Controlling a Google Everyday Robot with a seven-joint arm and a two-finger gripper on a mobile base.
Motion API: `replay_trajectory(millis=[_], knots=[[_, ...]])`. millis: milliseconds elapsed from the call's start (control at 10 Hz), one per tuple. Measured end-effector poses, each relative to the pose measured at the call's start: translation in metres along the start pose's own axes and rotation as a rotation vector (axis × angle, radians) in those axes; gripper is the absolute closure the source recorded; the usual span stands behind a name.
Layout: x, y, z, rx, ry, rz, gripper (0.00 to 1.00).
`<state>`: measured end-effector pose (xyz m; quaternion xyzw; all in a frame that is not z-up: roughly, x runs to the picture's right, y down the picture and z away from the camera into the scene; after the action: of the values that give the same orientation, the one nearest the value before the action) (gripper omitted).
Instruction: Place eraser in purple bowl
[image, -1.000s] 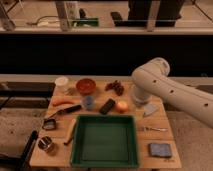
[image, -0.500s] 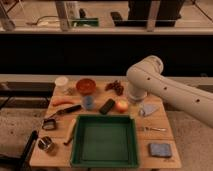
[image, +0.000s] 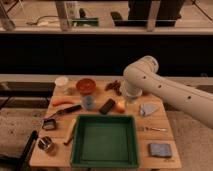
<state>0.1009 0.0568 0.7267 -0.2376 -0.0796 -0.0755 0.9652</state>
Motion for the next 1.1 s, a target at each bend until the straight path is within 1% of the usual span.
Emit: replay_trajectory(millis=[400,700,800,1000,1100], knots=[[-0.004,-0.014,0.016,0.032,-0.021,-0.028,0.2],[-0.012,-0.03,0.024,0.075,-0.048,-0.072,0.2],[-0.018,-0.037,0.026,0.093,-0.058,-0.099,0.2],[-0.028,-0.046,0.03,0.113,-0.073,-0.133,0.2],[-0.028,-0.05,0.033,0.124,-0.08,-0.14,0.2]])
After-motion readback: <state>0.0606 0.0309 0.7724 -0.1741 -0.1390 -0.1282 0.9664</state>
